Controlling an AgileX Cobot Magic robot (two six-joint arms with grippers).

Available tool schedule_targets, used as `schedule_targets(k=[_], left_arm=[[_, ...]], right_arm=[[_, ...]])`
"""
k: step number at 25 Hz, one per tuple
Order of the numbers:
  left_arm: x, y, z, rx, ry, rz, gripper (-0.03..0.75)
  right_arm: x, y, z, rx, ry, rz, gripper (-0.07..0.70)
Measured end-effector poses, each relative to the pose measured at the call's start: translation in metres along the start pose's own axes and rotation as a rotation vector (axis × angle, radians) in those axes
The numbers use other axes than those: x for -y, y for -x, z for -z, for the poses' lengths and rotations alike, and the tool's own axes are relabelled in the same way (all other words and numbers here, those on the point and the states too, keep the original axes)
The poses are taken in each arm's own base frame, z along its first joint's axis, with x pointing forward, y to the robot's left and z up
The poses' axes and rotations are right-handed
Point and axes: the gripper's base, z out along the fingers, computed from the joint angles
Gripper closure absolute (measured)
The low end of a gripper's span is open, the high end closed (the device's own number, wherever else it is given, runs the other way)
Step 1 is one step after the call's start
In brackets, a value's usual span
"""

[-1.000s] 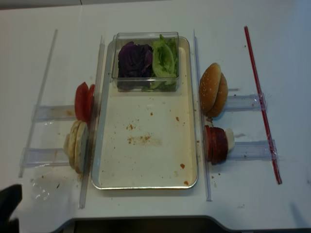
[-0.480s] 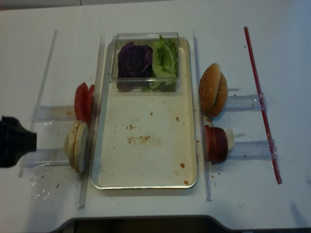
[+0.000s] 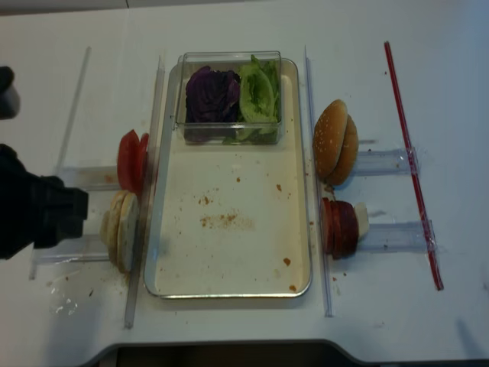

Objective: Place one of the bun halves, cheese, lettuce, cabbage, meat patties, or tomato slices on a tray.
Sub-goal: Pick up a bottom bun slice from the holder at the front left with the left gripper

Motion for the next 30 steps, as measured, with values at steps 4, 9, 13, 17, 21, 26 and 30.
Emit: schedule_targets(k=[4, 9, 13, 17, 21, 26, 30], left_arm=[[0.013, 0.003, -0.011, -0.051, -0.015, -0.056, 0.366], [0.030, 0.005, -0.028, -0.124, 0.016, -0.097, 0.366], [0.038, 0.018, -0.041, -0.156, 0.065, -0.098, 0.366], [0.045, 0.037, -0.053, -0.168, 0.075, -0.102, 0.366], [0.049, 0.050, -0.063, -0.185, 0.085, -0.103, 0.366], [0.051, 0.056, -0.078, -0.229, 0.098, -0.108, 0.366], [0.053, 0.058, -0.087, -0.251, 0.090, -0.110, 0.365]], right_arm=[[0.000, 0.000, 0.000, 0.000, 0.000, 0.000, -0.062], [0.000, 0.000, 0.000, 0.000, 0.000, 0.000, -0.062], [0.000, 0.000, 0.000, 0.000, 0.000, 0.000, -0.062], [0.000, 0.000, 0.000, 0.000, 0.000, 0.000, -0.062], [0.000, 0.000, 0.000, 0.000, 0.000, 0.000, -0.062], [0.000, 0.000, 0.000, 0.000, 0.000, 0.000, -0.062], [0.000, 0.000, 0.000, 0.002, 0.000, 0.000, -0.062]])
